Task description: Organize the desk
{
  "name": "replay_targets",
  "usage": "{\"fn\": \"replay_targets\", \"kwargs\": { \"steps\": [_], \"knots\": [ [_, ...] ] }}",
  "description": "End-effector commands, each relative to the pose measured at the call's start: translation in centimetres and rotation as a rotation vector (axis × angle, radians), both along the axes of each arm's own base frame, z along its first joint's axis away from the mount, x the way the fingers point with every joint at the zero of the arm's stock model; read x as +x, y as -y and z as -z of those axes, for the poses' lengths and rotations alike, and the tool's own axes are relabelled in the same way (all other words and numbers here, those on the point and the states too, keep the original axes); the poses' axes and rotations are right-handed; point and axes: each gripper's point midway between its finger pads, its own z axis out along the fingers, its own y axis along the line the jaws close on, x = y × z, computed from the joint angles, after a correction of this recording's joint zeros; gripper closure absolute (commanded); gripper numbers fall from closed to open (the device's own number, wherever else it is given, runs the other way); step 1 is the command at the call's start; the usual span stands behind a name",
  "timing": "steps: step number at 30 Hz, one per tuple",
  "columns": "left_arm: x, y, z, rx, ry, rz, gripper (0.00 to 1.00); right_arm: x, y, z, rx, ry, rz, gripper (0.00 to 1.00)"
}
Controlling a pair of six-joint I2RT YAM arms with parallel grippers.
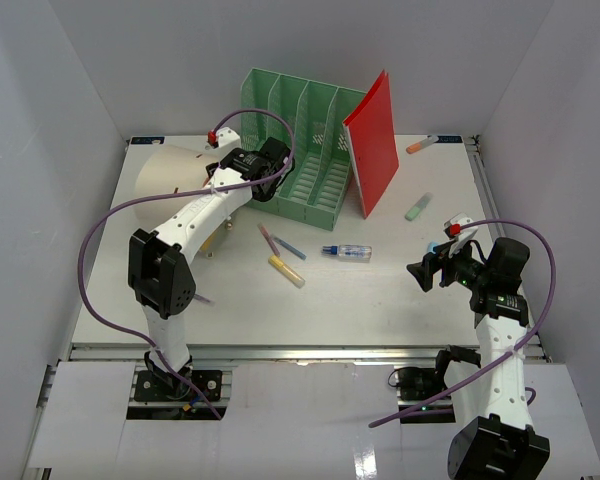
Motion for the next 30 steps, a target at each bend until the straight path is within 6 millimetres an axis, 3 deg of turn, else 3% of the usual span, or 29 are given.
{"fn": "replay_targets", "kwargs": {
  "steps": [1, 6, 16, 19, 25, 30],
  "knots": [
    [0.2, -0.9, -3.0, -0.023, 0.089, -0.020, 0.51, 0.7, 0.2, -1.8, -0.011, 0.065, 0.002, 0.10],
    [0.0, -1.3, -3.6, -0.015, 0.104, -0.026, 0.62, 0.7, 0.2, -1.8, -0.012, 0.063, 0.004, 0.10],
    [-1.2, -2.5, -4.0, 0.007, 0.116, -0.038, 0.63, 0.8, 0.2, -1.8, -0.013, 0.064, 0.005, 0.10],
    [-1.5, -2.6, -4.0, 0.007, 0.118, -0.038, 0.71, 0.8, 0.2, -1.7, -0.013, 0.063, 0.005, 0.10],
    [-1.9, -1.9, -2.8, -0.040, 0.096, -0.021, 0.84, 0.8, 0.2, -1.7, -0.013, 0.063, 0.005, 0.10],
    [-2.5, -0.2, -1.7, -0.067, 0.085, 0.007, 0.87, 0.8, 0.3, -1.7, -0.013, 0.062, 0.008, 0.10]
  ]
}}
